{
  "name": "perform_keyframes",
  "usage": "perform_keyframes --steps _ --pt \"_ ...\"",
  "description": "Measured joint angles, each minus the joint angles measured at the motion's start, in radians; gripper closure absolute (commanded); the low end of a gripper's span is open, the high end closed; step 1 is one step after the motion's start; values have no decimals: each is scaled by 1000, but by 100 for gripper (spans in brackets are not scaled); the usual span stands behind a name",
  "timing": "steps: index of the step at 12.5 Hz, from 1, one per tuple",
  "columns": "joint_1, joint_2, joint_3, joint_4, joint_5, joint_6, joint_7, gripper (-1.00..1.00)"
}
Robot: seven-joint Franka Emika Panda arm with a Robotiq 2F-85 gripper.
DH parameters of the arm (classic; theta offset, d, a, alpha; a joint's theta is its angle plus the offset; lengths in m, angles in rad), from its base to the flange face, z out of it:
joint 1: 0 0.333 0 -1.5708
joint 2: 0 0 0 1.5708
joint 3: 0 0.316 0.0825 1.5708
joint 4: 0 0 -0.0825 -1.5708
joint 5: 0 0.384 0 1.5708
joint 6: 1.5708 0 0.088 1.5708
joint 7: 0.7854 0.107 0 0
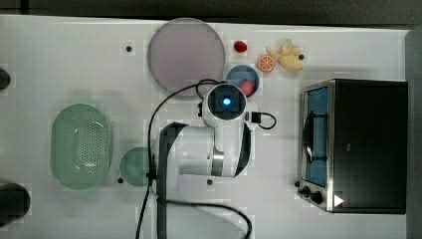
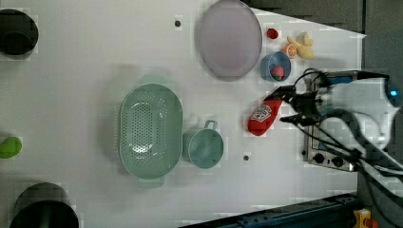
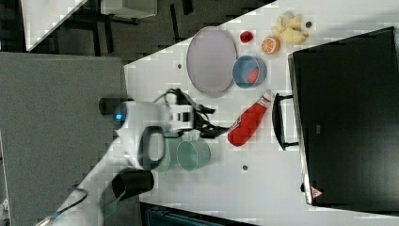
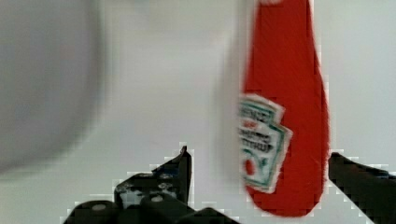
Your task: Pick Ketchup from oven and place it on table.
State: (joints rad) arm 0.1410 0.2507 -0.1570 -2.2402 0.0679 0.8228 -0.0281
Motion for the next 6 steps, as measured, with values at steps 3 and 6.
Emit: perform_keyframes --steps 3,6 --pt "13 -146 -6 146 -9 -206 1 -100" --pt "15 -257 -9 343 -21 -360 1 -100"
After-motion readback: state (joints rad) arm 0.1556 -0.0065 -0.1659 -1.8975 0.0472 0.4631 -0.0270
